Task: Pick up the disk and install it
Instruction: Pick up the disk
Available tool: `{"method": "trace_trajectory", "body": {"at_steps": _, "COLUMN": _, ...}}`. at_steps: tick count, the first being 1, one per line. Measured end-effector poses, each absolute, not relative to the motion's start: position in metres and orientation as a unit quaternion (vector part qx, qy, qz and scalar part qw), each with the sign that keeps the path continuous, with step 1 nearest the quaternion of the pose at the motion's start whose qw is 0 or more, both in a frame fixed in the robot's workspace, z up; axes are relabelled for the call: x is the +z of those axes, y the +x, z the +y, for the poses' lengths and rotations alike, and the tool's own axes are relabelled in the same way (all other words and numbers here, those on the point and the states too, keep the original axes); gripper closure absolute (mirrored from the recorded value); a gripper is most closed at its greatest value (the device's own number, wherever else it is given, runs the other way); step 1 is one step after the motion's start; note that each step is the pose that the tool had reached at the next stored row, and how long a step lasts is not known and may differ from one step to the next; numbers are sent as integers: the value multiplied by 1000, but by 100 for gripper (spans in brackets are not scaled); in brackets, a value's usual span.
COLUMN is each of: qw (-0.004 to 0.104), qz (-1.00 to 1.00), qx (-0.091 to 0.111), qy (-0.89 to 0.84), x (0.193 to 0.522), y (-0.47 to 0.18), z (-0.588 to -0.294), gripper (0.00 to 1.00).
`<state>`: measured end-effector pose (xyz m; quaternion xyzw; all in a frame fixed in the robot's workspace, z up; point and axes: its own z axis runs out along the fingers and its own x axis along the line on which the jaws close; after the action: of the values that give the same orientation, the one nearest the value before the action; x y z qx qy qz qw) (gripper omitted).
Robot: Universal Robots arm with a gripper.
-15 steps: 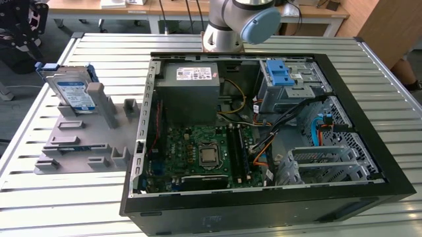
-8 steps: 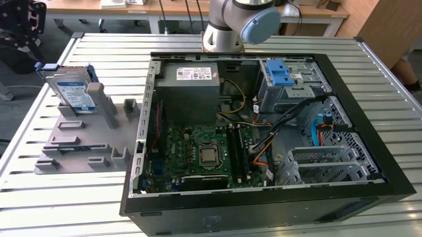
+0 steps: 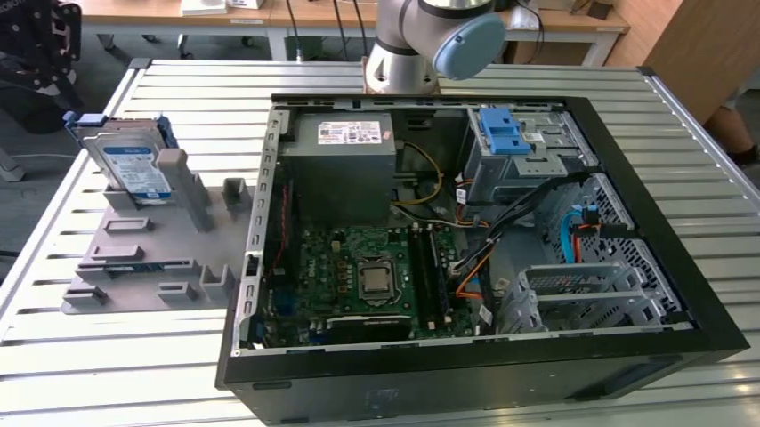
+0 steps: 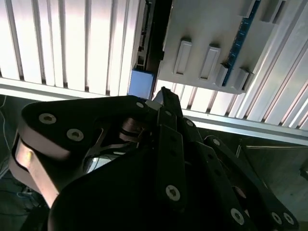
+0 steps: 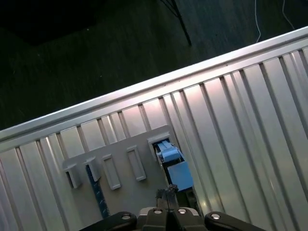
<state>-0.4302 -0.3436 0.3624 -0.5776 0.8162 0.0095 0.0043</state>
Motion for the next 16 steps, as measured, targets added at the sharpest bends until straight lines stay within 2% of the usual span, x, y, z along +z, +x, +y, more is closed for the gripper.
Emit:
{"method": "trace_trajectory", "body": {"at_steps": 6, "qw": 6, "qz": 798, "qx": 8, "qy": -602, "x": 360, "y": -430, "z": -340, "gripper": 89}}
{"method": "trace_trajectory", "body": {"at_steps": 7, "qw": 6, "qz": 798, "qx": 8, "qy": -602, "x": 360, "y": -430, "z": -338, "gripper": 83}}
{"method": "trace_trajectory", "body": {"at_steps": 8, "qw": 6, "qz": 798, "qx": 9, "qy": -602, "x": 360, "y": -430, "z": -337, "gripper": 83}}
{"method": "trace_trajectory", "body": {"at_steps": 10, "qw": 6, "qz": 797, "qx": 9, "qy": -604, "x": 360, "y": -430, "z": -336, "gripper": 71}}
{"method": "trace_trajectory", "body": {"at_steps": 11, "qw": 6, "qz": 795, "qx": 8, "qy": -607, "x": 359, "y": -430, "z": -336, "gripper": 71}}
{"method": "trace_trajectory", "body": {"at_steps": 13, "qw": 6, "qz": 784, "qx": 8, "qy": -621, "x": 357, "y": -430, "z": -336, "gripper": 59}}
{"method": "trace_trajectory", "body": {"at_steps": 16, "qw": 6, "qz": 767, "qx": 8, "qy": -642, "x": 355, "y": -430, "z": -336, "gripper": 53}}
